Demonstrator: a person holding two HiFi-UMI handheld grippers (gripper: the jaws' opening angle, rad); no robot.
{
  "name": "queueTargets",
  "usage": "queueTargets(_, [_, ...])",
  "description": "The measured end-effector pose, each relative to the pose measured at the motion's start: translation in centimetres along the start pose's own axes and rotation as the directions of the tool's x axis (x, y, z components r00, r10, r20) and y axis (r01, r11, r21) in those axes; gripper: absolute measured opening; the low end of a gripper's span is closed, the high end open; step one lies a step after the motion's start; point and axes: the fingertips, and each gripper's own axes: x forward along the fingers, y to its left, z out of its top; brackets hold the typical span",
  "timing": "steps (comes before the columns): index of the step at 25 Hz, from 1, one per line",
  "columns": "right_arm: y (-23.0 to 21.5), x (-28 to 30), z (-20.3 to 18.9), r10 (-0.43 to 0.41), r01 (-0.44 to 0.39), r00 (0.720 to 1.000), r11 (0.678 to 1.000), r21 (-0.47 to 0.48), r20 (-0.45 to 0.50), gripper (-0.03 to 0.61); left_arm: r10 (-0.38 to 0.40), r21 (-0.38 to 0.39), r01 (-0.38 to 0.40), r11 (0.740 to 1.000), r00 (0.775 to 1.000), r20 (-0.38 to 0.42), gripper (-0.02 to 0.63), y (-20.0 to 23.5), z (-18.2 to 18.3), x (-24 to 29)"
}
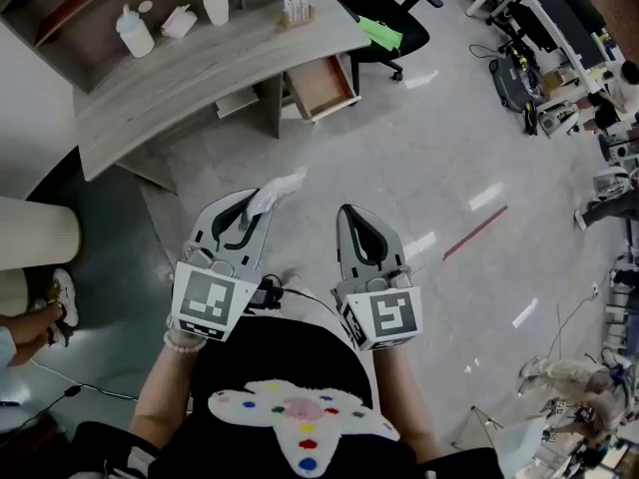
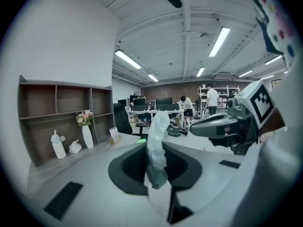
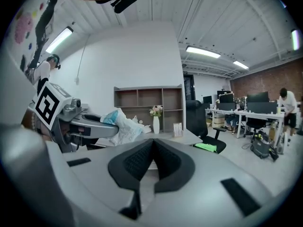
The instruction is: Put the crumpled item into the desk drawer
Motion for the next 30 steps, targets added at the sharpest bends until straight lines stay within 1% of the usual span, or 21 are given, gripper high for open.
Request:
queueTargets(4, [-0.1, -0.8, -0.5, 0.035, -0.036, 0.999, 0.999, -0.026, -0.035, -0.002, 0.033, -0.01, -0.033, 0.999, 0.999, 0.003, 0.061, -0.8, 0.0, -0.3])
queueTargets(6, [-0.2, -1.0, -0.7, 0.053, -0.054, 0.998, 0.998, -0.031, -0.029, -0.002, 0.041, -0.014, -0.041, 0.999, 0.999, 0.011, 0.061, -1.2, 0.1, -0.3])
queueTargets(9, [-0.5, -1.5, -1.5, 0.045, -0.048, 0.996, 0.998, -0.036, -0.077, -0.001, 0.044, -0.019, -0.044, 0.999, 0.999, 0.008, 0.061, -2.0, -0.3, -0.4])
queueTargets(10, [-0.7, -1.8, -1.7, 0.039, -0.042, 0.996, 0.998, -0.036, -0.08, 0.0, 0.046, -0.017, -0.046, 0.999, 0.999, 0.008, 0.061, -2.3, -0.4, -0.5])
queueTargets(13, [-1.2, -2.3, -1.6, 0.038, -0.039, 0.998, 0.999, -0.03, -0.041, 0.0, 0.054, -0.012, -0.054, 0.998, 0.998, 0.019, 0.061, -2.7, -0.3, -0.4])
queueTargets(17, [-1.7, -3.0, -1.6, 0.034, -0.037, 0.997, 0.998, -0.053, -0.063, 0.0, 0.067, -0.008, -0.066, 0.998, 0.997, 0.04, 0.061, -3.1, 0.3, -0.3])
queueTargets(20, [-2.2, -3.4, -1.4, 0.029, -0.031, 0.999, 0.998, -0.054, -0.028, 0.0, 0.082, -0.012, -0.081, 0.997, 0.996, 0.039, 0.061, -3.3, 0.3, -0.2])
queueTargets(22, [-2.6, -3.6, -1.5, 0.025, -0.027, 0.999, 0.998, -0.056, -0.03, 0.0, 0.087, -0.013, -0.087, 0.996, 0.995, 0.041, 0.061, -3.4, 0.3, -0.2])
queueTargets(27, [-3.2, -3.6, -2.0, 0.03, -0.03, 1.0, 0.999, -0.041, -0.002, 0.0, 0.083, -0.013, -0.083, 0.996, 0.996, 0.037, 0.061, -3.9, 0.3, 0.2])
queueTargets(30, [-3.2, -3.2, -2.5, 0.032, -0.032, 0.999, 0.999, -0.024, -0.025, 0.0, 0.083, -0.01, -0.082, 0.997, 0.996, 0.045, 0.061, -3.5, 0.5, 0.5])
